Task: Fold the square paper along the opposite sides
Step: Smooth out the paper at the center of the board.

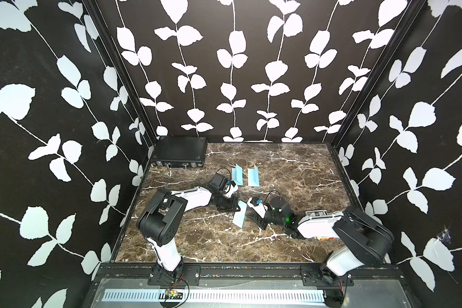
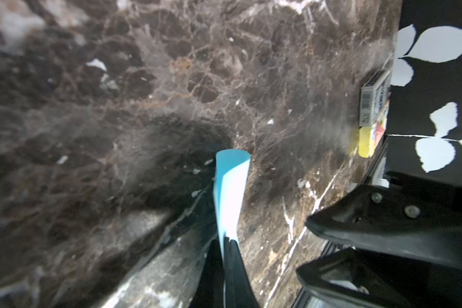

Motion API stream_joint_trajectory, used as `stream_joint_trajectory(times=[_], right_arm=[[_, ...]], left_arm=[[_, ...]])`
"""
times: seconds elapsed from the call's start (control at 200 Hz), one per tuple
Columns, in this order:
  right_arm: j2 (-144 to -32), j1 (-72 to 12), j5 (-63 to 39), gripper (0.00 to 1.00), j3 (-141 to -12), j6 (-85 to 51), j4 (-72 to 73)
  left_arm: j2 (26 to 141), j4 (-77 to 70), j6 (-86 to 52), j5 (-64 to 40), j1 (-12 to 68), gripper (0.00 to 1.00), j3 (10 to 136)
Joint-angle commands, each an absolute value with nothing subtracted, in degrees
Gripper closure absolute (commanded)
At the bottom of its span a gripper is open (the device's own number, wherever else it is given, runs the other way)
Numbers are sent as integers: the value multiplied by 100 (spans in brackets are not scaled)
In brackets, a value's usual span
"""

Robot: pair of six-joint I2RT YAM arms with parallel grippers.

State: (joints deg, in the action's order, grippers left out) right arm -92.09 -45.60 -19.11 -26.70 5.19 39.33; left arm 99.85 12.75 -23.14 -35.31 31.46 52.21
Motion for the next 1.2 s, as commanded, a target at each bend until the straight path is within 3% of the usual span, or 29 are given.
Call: stream_joint_trajectory(times=[0.0, 0.46, 0.985, 1.195], right_arm=[[-9533, -4672, -1828, 66, -2890, 615, 4489], [-10182, -4801, -1730, 77, -3404, 616, 4596], [-10740, -4852, -1734, 82, -3549, 580, 4634], [-10861, -4860, -1770, 82, -3608, 553, 4635]], left_arm=[[10003, 1319, -2092, -3218, 3153, 100, 5107], [10255, 1410, -2026, -2954, 3154, 100, 5107], [10260, 1623, -1997, -2856, 3155, 100, 5203], [10247, 1712, -2004, -2778, 3154, 90, 5221]])
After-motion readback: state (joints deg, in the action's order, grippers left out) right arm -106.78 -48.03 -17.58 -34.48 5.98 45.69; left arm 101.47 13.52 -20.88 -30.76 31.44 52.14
